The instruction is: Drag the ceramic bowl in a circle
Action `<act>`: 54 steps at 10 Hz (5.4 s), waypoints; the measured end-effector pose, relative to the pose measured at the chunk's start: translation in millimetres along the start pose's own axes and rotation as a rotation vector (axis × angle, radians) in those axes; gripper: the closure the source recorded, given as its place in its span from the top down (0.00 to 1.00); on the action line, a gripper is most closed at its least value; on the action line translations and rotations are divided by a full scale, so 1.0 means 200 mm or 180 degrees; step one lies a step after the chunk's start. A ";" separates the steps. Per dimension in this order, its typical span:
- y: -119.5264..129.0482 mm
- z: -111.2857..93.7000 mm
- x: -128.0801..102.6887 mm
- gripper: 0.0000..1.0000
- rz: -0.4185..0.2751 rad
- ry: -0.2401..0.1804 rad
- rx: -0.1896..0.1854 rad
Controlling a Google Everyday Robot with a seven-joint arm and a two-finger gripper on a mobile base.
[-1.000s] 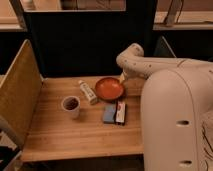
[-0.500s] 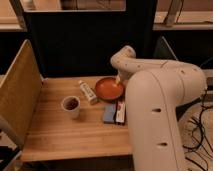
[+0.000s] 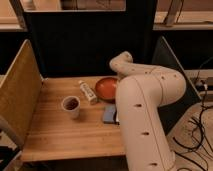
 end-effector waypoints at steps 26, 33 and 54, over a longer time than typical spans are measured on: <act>-0.26 -0.20 0.05 0.00 -0.0086 -0.0004 0.0558; -0.33 -0.14 -0.13 0.00 0.0127 0.0008 0.0879; 0.02 -0.30 0.01 0.15 -0.0265 0.0018 0.0356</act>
